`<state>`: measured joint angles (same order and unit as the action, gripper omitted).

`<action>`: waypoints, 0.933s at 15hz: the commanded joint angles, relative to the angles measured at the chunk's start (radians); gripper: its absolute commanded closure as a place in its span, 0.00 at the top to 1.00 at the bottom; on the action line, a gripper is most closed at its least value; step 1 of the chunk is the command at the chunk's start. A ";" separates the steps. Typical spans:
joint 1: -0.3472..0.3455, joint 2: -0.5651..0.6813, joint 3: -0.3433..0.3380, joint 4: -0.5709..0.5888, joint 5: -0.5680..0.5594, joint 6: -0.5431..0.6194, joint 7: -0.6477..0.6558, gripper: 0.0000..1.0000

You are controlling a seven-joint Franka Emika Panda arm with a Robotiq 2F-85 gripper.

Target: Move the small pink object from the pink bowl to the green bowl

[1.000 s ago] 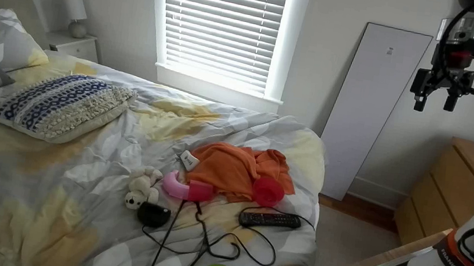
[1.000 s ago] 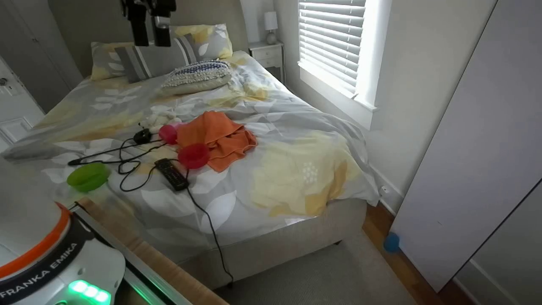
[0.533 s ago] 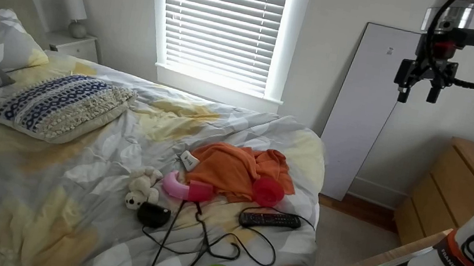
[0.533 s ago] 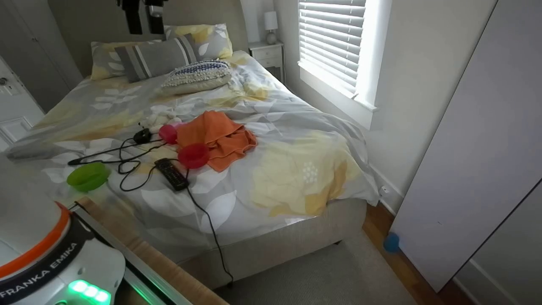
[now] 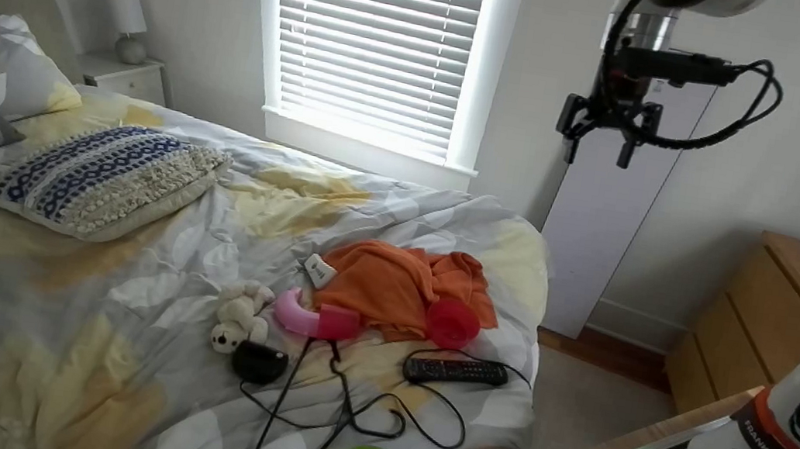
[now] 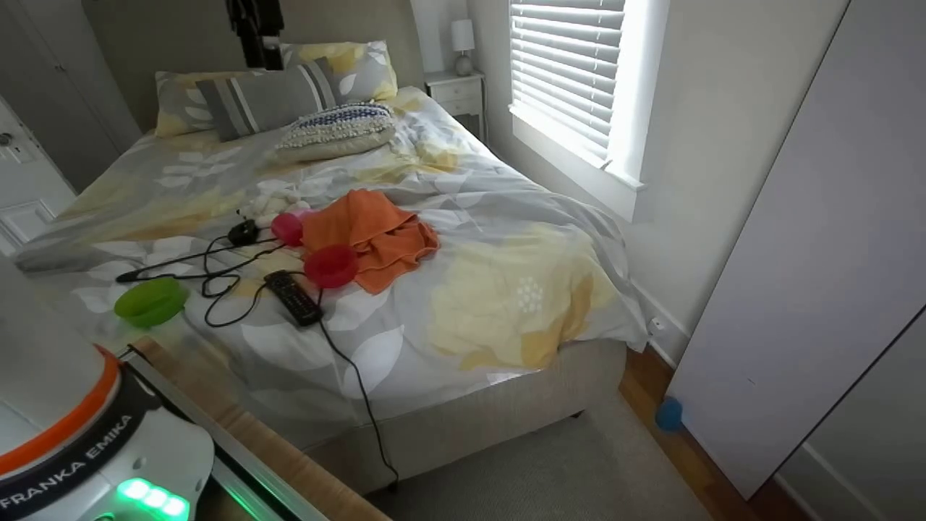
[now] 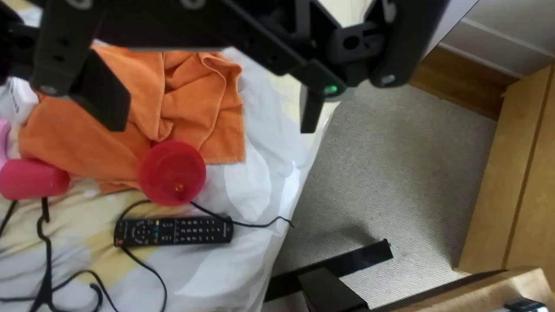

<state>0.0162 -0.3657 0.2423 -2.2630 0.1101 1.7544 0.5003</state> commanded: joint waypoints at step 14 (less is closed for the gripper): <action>0.191 0.658 -0.046 0.153 -0.021 0.438 0.271 1.00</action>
<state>0.1723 0.2965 0.2325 -2.1106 0.0758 2.1955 0.7806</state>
